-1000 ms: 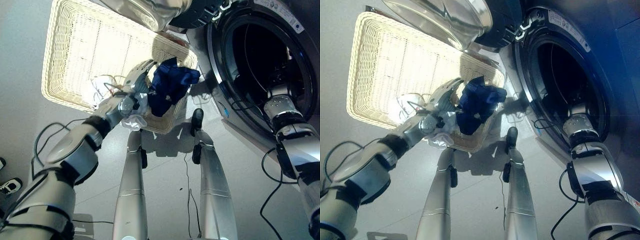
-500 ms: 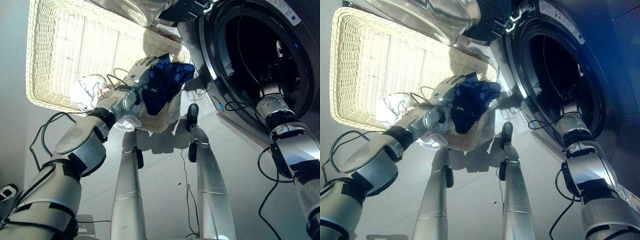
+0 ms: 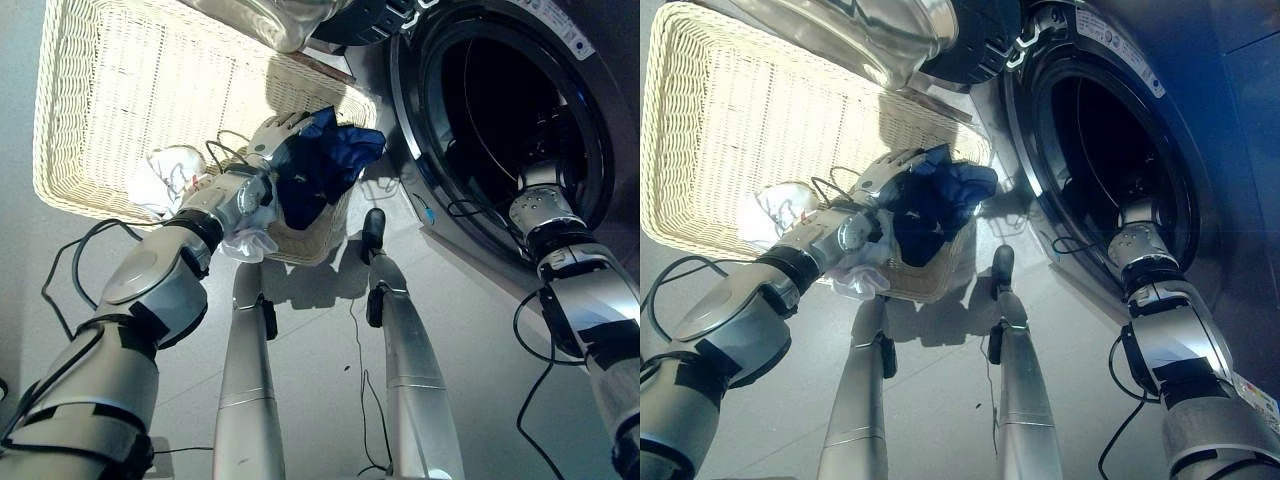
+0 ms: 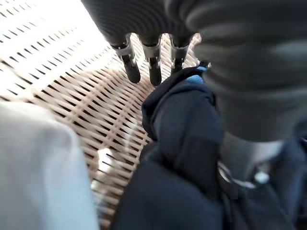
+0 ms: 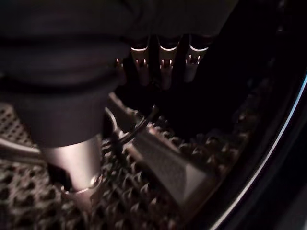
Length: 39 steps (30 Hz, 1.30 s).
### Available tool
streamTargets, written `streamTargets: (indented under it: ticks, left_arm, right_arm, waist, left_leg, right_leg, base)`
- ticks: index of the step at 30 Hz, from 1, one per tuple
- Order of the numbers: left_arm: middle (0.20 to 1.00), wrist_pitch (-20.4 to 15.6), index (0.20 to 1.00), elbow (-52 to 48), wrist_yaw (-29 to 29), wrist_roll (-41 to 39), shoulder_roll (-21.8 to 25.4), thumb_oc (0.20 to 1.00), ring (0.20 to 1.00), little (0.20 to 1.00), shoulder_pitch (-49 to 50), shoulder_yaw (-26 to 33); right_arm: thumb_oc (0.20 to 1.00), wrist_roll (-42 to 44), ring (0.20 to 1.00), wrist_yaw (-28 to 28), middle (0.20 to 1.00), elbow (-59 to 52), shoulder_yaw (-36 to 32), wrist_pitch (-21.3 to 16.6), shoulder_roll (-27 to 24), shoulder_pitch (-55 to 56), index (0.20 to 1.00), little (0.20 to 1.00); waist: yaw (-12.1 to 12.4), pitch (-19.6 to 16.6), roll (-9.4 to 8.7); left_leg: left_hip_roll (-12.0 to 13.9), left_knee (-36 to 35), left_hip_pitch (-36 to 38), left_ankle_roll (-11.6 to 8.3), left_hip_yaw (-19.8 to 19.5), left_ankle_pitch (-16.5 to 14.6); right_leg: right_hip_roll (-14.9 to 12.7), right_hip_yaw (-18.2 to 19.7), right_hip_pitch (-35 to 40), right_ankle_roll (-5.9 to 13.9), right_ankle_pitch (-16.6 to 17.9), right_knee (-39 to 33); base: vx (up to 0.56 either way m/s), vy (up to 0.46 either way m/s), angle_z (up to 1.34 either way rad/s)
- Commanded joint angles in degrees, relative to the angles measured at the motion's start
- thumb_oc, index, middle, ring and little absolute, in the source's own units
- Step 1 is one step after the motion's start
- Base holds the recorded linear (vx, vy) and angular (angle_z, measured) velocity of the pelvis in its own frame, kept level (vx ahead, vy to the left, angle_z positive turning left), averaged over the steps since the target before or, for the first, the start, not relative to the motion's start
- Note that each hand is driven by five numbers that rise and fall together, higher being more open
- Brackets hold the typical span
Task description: Put the clothes into the washing machine.
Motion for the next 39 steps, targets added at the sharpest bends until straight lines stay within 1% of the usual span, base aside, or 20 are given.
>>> streamTargets:
  ticks: [1, 6, 7, 9, 12, 13, 14, 15, 16, 20, 21, 22, 24, 25, 26, 27, 29, 31, 37, 39]
  left_arm:
    - [0.2, 0.1, 0.2, 4.44, -4.22, 1.11, -4.33, 0.2, 0.2, 0.2, -1.29, 0.14]
    - [0.2, -0.08, 0.2, 5.12, 2.17, 1.22, -4.49, 0.2, 0.2, 0.2, -0.8, 1.41]
    - [0.2, -0.45, 0.2, 5.32, 3.18, 1.12, -4.34, 0.2, 0.2, 0.2, -0.97, 1.8]
    - [0.2, -1.04, 0.2, 5.6, 6.22, 1.38, -4.34, 0.2, 0.2, 0.2, -0.02, 2.6]
    - [0.2, -1.64, 0.2, 5.37, 9.58, 0.97, -3.79, 0.2, 0.2, 0.2, 0.02, 3.95]
    - [0.2, -1.95, 0.2, 5.37, 11.05, 1.36, -3.74, 0.2, 0.2, 0.2, 0.44, 4.61]
    - [0.2, -2.35, 0.2, 5.41, 12.04, 0.91, -3.54, 0.2, 0.2, 0.2, 0.14, 4.88]
    - [0.2, -2.72, 0.2, 5.44, 12.7, 0.62, -3.41, 0.2, 0.2, 0.2, 0.51, 5.11]
    - [0.2, -3.08, 0.2, 5.32, 13.72, 0.44, -3.14, 0.2, 0.2, 0.2, 0.33, 5.67]
    - [0.2, -6.24, 0.2, 4.88, 16.08, -2.24, -2.76, 0.2, 0.2, 0.2, 1.34, 8.99]
    - [0.2, -7.76, 0.2, 4.38, 16.95, -3.89, -2.37, 0.2, 0.2, 0.2, 1.39, 10.11]
    - [0.2, -8.89, 0.2, 3.78, 17.21, -5.09, -2.23, 0.2, 0.2, 0.2, 2.01, 10.99]
    - [0.2, -9.24, 0.2, 3.64, 17.26, -5.43, -2.1, 0.2, 0.2, 0.2, 1.78, 11.16]
    - [0.2, -10.65, 0.2, 2.69, 17.35, -5.56, -1.77, 0.2, 0.2, 0.2, 2.22, 12.69]
    - [0.2, -13.33, 0.2, -2.84, 17.61, -6.68, -0.15, 0.2, 0.2, 0.2, 4.66, 15.95]
    - [0.2, -13.57, 0.2, -4.04, 17.36, -6.48, 0.07, 0.2, 0.2, 0.2, 5.57, 16.62]
    - [0.2, -14.7, 0.2, -9.22, 17.94, -6.63, 1.19, 0.2, 0.2, 0.2, 8.25, 18.41]
    - [0.2, -15.67, 0.2, -14.05, 18.46, -5.7, 1.89, 0.2, 0.2, 0.2, 11.72, 19.91]
    - [0.2, -18.68, 0.2, -28.93, 22.4, -1.68, 2.94, 0.2, 0.2, 0.2, 20.63, 22.8]
    - [0.2, -18.49, 0.2, -32.0, 22.52, -1.04, 3.22, 0.2, 0.2, 0.2, 21.76, 23.17]
  right_arm:
    - [1.0, -0.41, 1.0, -0.29, 1.0, -1.75, 0.46, -3.69, 0.37, -0.72, 1.0, 1.0]
    - [1.0, -0.15, 1.0, -0.04, 1.0, -1.34, 0.33, -4.12, 0.84, -0.16, 1.0, 1.0]
    - [1.0, 0.02, 1.0, -0.01, 1.0, -1.29, 0.2, -4.24, 0.79, -0.24, 1.0, 1.0]
    - [1.0, 0.17, 1.0, 0.04, 1.0, -1.29, 0.21, -4.44, 0.9, 0.49, 1.0, 1.0]
    - [1.0, 0.46, 1.0, 0.08, 1.0, -1.57, 0.04, -4.74, 0.83, 0.56, 1.0, 1.0]
    - [1.0, 0.34, 1.0, -0.03, 1.0, -1.62, 0.0, -4.93, 1.03, 0.97, 1.0, 1.0]
    - [1.0, 0.62, 1.0, -0.19, 1.0, -1.69, 0.05, -5.06, 0.99, 0.63, 1.0, 1.0]
    - [1.0, 0.66, 1.0, -0.18, 1.0, -1.78, 0.04, -5.07, 1.04, 1.03, 1.0, 1.0]
    - [1.0, 0.61, 1.0, -0.17, 1.0, -1.87, -0.19, -5.12, 1.0, 0.99, 1.0, 1.0]
    - [1.0, 0.04, 1.0, -0.45, 1.0, -2.51, -0.22, -5.15, 1.52, 1.89, 1.0, 1.0]
    - [1.0, 0.06, 1.0, 0.49, 1.0, -2.66, -0.34, -4.89, 1.51, 2.1, 1.0, 1.0]
    - [1.0, 0.11, 1.0, 1.54, 1.0, -2.82, -0.29, -4.44, 1.57, 2.63, 1.0, 1.0]
    - [1.0, 0.13, 1.0, 1.95, 1.0, -2.85, -0.35, -4.28, 1.48, 2.41, 1.0, 1.0]
    - [1.0, -0.2, 1.0, 3.14, 1.0, -3.31, -0.38, -4.08, 1.52, 2.84, 1.0, 1.0]
    - [1.0, -1.94, 1.0, 4.95, 1.0, -7.14, -0.64, -3.11, 1.81, 6.31, 1.0, 1.0]
    - [1.0, -2.67, 1.0, 5.0, 1.0, -8.02, -0.75, -2.79, 1.89, 7.37, 1.0, 1.0]
    - [1.0, -4.05, 1.0, 4.94, 1.0, -12.41, -1.07, -1.99, 1.93, 10.48, 1.0, 1.0]
    - [1.0, -4.55, 1.0, 5.75, 1.0, -16.12, -1.77, -1.67, 2.59, 14.3, 1.0, 1.0]
    - [1.0, -2.7, 1.0, 6.83, 1.0, -26.89, -4.34, -2.38, 4.51, 24.21, 1.0, 1.0]
    - [1.0, -3.25, 1.0, 6.59, 1.0, -28.73, -4.87, -2.65, 5.26, 25.76, 1.0, 1.0]
  waist:
    - [-0.99, 1.73, -0.72]
    - [-0.8, 1.73, -0.63]
    - [-0.76, 1.73, -0.63]
    - [-0.48, 1.73, -0.6]
    - [-0.27, 1.73, -0.58]
    - [-0.06, 1.73, -0.55]
    - [-0.02, 1.73, -0.58]
    - [0.15, 1.73, -0.57]
    - [0.2, 1.73, -0.59]
    - [0.61, 1.73, -0.66]
    - [0.67, 1.73, -0.68]
    - [0.84, 1.73, -0.67]
    - [0.78, 1.73, -0.67]
    - [0.94, 1.73, -0.6]
    - [1.3, 1.73, -0.3]
    - [1.44, 1.73, -0.2]
    - [1.67, 1.73, 0.27]
    - [2.06, 1.73, 0.86]
    - [2.82, 1.73, 2.6]
    - [2.94, 1.73, 2.93]
  left_leg:
    - [-2.9, 4.25, 0.01, 1.27, 0.88, -6.32]
    - [-2.88, 4.47, -0.06, 1.19, 0.73, -6.13]
    - [-2.97, 4.24, -0.41, 1.24, 0.77, -5.55]
    - [-2.91, 4.31, 0.27, 1.2, 0.66, -6.07]
    - [-3.1, 3.99, -0.22, 1.25, 0.44, -5.41]
    - [-3.07, 4.06, 0.43, 1.23, 0.37, -5.98]
    - [-3.2, 3.8, -0.1, 1.29, 0.26, -5.31]
    - [-3.13, 4.0, 0.33, 1.24, 0.11, -5.86]
    - [-3.24, 3.94, -0.2, 1.24, 0.0, -5.3]
    - [-3.27, 4.08, 0.18, 1.3, -0.25, -5.76]
    - [-3.46, 3.83, -0.19, 1.38, -0.39, -5.19]
    - [-3.39, 3.88, 0.32, 1.4, -0.48, -5.75]
    - [-3.48, 3.7, -0.16, 1.44, -0.5, -5.2]
    - [-3.53, 3.63, -0.13, 1.42, -0.55, -5.24]
    - [-4.03, 3.52, -0.17, 1.5, -0.95, -5.31]
    - [-4.04, 3.64, 0.34, 1.5, -1.03, -5.9]
    - [-4.63, 3.48, -0.21, 1.74, -1.31, -5.31]
    - [-4.87, 3.77, 0.29, 1.86, -1.35, -5.94]
    - [-5.59, 4.16, -0.29, 2.25, -1.5, -5.82]
    - [-5.68, 4.13, -0.22, 2.36, -1.51, -5.8]
  right_leg:
    - [5.11, -2.04, 3.0, 0.78, 4.94, -6.38]
    - [4.88, -2.05, 3.04, 0.8, 4.94, -6.26]
    - [4.79, -2.07, 2.72, 0.74, 5.39, -6.52]
    - [4.8, -2.17, 3.45, 0.76, 4.92, -6.48]
    - [4.68, -2.3, 3.01, 0.75, 5.39, -6.65]
    - [4.77, -2.38, 3.64, 0.8, 4.94, -6.56]
    - [4.63, -2.43, 3.18, 0.78, 5.5, -6.81]
    - [4.66, -2.51, 3.64, 0.83, 5.01, -6.58]
    - [4.53, -2.58, 3.16, 0.81, 5.48, -6.65]
    - [4.59, -2.72, 3.52, 0.86, 5.13, -6.37]
    - [4.52, -2.76, 3.11, 0.86, 5.74, -6.58]
    - [4.58, -2.81, 3.58, 0.9, 5.27, -6.42]
    - [4.5, -2.83, 3.12, 0.88, 5.74, -6.58]
    - [4.45, -2.93, 3.14, 0.88, 5.64, -6.58]
    - [4.39, -3.07, 2.96, 0.88, 5.8, -6.67]
    - [4.48, -3.08, 3.37, 0.9, 5.32, -6.47]
    - [4.31, -3.16, 2.63, 0.77, 5.9, -6.56]
    - [4.21, -3.33, 2.9, 0.81, 5.37, -6.11]
    - [3.58, -3.41, 1.94, 0.73, 5.01, -5.16]
    - [3.49, -3.39, 1.88, 0.74, 4.95, -4.97]
  base:
    - [0.0, 0.0, 0.0]
    - [0.0, 0.0, 0.0]
    - [0.0, 0.0, 0.0]
    - [0.0, 0.0, 0.0]
    - [0.0, -0.012, 0.0]
    - [-0.01, -0.035, 0.01]
    - [0.0, -0.038, 0.01]
    - [-0.02, -0.031, 0.01]
    - [0.0, 0.0, 0.0]
    - [0.0, -0.008, 0.0]
    - [0.02, -0.04, 0.0]
    - [0.0, -0.033, 0.0]
    - [0.0, 0.0, 0.0]
    - [0.01, -0.066, 0.0]
    - [0.02, -0.077, 0.01]
    - [0.03, -0.082, 0.02]
    - [0.01, -0.036, 0.04]
    - [0.01, -0.022, 0.06]
    - [0.0, 0.01, 0.05]
    - [0.0, 0.013, 0.1]
